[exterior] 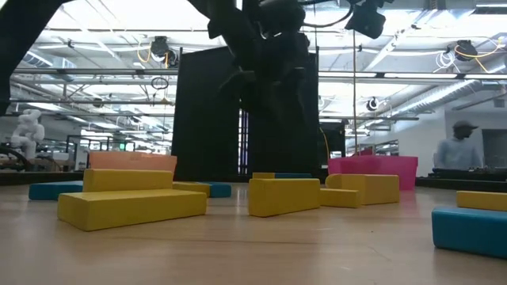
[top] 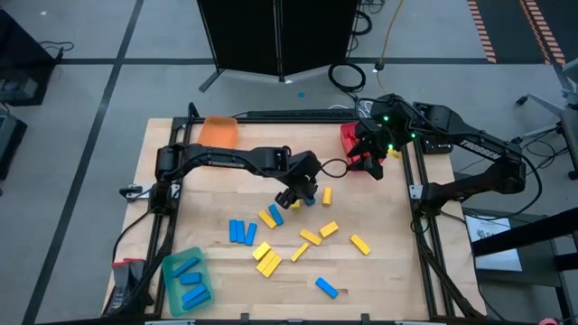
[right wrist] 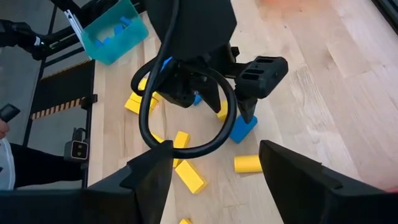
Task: Sort blocks
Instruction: Put the blue block into the green transparent bin
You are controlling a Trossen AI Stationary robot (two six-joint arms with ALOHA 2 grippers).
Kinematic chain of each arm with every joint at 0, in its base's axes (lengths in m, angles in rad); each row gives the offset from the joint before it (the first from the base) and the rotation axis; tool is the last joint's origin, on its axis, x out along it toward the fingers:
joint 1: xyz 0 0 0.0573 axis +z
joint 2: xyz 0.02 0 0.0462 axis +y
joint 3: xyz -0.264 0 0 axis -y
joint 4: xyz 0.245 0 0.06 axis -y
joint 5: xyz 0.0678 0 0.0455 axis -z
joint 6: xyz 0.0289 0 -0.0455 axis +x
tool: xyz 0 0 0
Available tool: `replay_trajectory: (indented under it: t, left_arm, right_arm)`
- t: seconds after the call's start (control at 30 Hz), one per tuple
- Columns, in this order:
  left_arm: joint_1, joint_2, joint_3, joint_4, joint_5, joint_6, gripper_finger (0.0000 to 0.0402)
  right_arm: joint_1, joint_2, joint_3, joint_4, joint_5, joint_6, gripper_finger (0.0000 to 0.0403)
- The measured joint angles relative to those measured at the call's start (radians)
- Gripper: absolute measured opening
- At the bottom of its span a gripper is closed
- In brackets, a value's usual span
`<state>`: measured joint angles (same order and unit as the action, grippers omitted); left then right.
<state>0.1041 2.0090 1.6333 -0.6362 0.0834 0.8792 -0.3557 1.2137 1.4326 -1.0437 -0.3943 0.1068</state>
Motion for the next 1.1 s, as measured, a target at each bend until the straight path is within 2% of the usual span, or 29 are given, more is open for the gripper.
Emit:
replay_trajectory:
  t: [0.9, 1.1]
  left_arm:
    - [0.001, 0.187, 0.01, 0.06, 0.023, 0.043, 0.0313]
    - [0.001, 0.198, 0.022, 0.037, 0.024, 0.052, 0.0261]
  right_arm:
    - [0.0, 0.0, 0.0, -0.005, 0.0, -0.003, 0.0235]
    - [0.0, 0.0, 0.0, -0.005, 0.0, -0.004, 0.0235]
